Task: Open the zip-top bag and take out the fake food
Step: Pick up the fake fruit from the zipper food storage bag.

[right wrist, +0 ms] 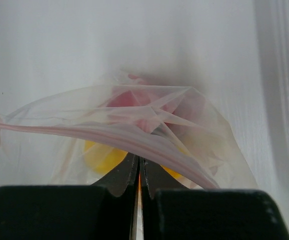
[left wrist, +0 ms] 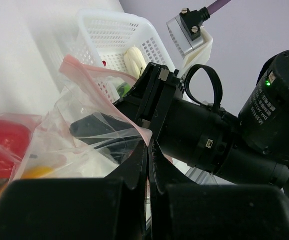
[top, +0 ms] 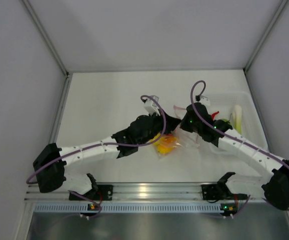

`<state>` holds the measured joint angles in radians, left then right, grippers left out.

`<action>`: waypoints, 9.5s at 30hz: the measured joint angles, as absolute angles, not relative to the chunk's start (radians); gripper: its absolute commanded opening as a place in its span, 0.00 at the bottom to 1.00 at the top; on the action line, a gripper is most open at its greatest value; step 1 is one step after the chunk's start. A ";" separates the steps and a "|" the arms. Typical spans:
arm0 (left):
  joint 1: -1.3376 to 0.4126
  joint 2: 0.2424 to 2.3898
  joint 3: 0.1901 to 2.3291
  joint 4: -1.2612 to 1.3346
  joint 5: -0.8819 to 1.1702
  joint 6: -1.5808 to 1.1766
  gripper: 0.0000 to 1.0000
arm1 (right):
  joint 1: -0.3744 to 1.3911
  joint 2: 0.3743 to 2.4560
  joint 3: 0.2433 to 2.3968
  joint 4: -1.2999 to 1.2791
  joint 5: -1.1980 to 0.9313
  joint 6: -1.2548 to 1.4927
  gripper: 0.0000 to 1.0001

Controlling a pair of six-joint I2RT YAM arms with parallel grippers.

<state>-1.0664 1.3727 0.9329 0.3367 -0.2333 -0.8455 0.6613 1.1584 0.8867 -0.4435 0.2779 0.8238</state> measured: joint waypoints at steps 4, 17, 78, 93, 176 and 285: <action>-1.066 1.373 0.933 0.337 -0.233 -0.848 0.00 | 0.669 1.162 0.866 -0.409 0.292 0.844 0.00; -1.069 1.350 0.921 0.308 -0.278 -0.815 0.00 | 0.834 1.168 0.750 -0.281 0.339 0.874 0.00; -1.054 1.169 0.883 0.293 -0.257 -0.971 0.00 | 0.586 1.195 1.047 -0.659 0.430 0.280 0.00; -1.062 1.036 0.674 0.373 -0.304 -1.016 0.00 | 0.653 1.206 1.060 -0.746 0.233 0.242 0.00; -1.093 1.045 0.546 0.358 -0.298 -1.045 0.00 | 0.761 1.371 0.802 -0.402 0.448 1.173 0.50; -1.100 0.972 0.429 0.380 -0.288 -1.076 0.00 | 0.521 1.575 0.923 -0.217 0.472 1.125 0.54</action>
